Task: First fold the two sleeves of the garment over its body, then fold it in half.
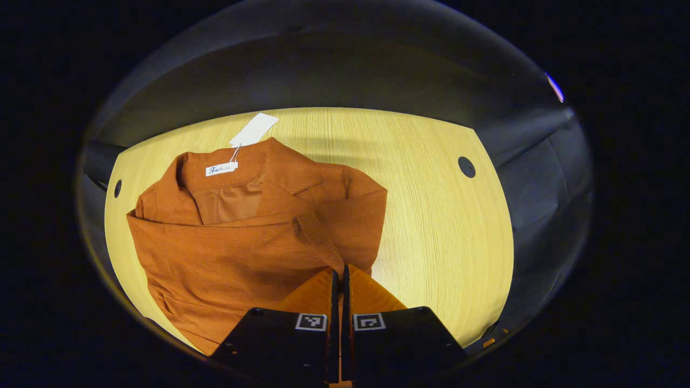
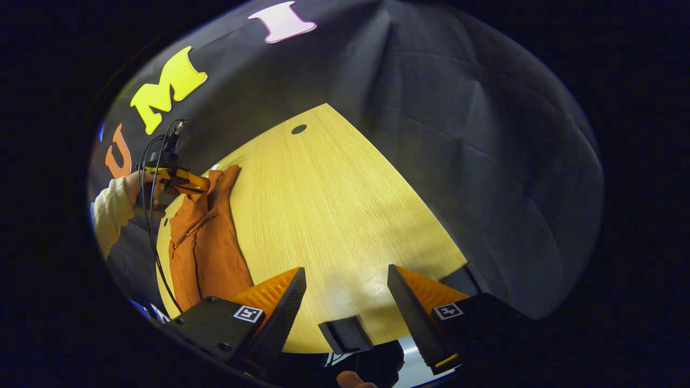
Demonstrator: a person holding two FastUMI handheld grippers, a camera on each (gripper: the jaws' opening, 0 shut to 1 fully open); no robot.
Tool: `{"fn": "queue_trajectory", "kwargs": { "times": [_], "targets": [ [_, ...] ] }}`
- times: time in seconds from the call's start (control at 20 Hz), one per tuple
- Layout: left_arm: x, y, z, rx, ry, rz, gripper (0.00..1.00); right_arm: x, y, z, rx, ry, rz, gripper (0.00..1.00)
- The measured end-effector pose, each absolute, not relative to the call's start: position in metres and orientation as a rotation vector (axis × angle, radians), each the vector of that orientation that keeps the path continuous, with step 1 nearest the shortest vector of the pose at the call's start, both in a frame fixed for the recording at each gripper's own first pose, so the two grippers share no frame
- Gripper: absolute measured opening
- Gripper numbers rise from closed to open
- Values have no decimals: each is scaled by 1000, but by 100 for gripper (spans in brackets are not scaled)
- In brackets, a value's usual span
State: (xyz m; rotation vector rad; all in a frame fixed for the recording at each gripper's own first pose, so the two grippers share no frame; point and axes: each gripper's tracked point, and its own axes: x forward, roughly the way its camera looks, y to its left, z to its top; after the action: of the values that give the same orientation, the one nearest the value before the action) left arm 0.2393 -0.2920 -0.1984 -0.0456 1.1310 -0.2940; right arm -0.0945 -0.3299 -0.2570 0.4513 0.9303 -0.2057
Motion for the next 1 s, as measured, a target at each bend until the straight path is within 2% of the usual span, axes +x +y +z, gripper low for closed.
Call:
{"fn": "queue_trajectory", "kwargs": {
  "times": [0.1,0.2,0.25,0.35,0.4,0.45,0.55,0.8,1.0],
  "targets": [
    [235,-295,-189,-50,1127,-296,5,-98,-330,-258,458,933,-202,98],
    [236,-296,-192,-72,1116,-293,10,-99,-328,-261,463,946,-197,98],
    [235,-295,-190,-83,1114,-289,35,-94,-325,-263,460,948,-189,98],
    [232,-292,-181,-114,1102,-284,59,-88,-321,-261,442,947,-172,98],
    [231,-293,-173,-138,1087,-298,61,-83,-317,-259,434,946,-160,98],
    [230,-290,-167,-147,1070,-303,80,-77,-313,-258,424,945,-148,98],
    [226,-275,-155,-153,1045,-279,100,-65,-303,-253,401,948,-114,98],
    [202,-216,-138,-237,1012,-261,100,-33,-262,-243,329,939,-6,98],
    [164,-141,-141,-307,1000,-190,100,-10,-223,-239,249,930,84,98]
  ]
}}
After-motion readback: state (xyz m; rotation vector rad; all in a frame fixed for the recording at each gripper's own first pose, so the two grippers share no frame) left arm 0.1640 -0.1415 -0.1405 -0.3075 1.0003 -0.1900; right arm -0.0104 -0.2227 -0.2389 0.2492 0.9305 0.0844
